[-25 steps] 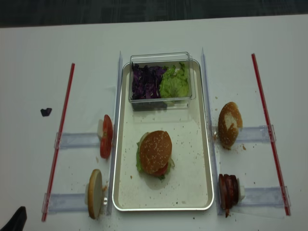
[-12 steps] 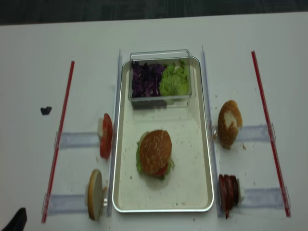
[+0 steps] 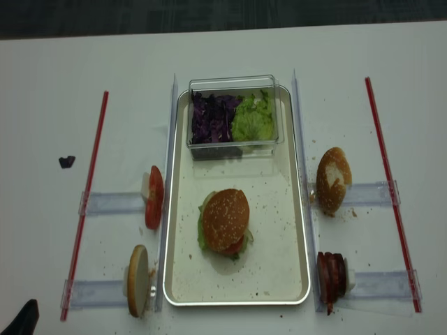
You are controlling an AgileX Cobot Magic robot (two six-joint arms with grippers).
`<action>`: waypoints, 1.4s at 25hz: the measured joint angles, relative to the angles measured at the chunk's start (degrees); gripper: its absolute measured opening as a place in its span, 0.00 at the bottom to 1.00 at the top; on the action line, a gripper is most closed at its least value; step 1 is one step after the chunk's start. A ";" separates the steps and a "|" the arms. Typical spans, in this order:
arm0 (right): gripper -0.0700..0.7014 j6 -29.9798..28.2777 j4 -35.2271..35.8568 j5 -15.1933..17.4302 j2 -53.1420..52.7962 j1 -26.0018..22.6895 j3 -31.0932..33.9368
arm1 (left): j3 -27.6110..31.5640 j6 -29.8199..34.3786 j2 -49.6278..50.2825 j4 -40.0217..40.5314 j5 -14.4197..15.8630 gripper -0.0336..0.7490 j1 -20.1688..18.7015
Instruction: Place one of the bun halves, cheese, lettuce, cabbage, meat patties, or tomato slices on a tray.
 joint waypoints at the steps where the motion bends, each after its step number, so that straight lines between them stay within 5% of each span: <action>1: 0.89 -0.46 0.38 0.00 0.00 0.00 0.00 | 0.00 0.00 0.00 -0.32 0.00 0.67 0.00; 35: 0.89 -1.06 2.15 0.00 0.00 0.00 0.00 | 0.00 0.00 0.00 0.00 0.00 0.67 0.00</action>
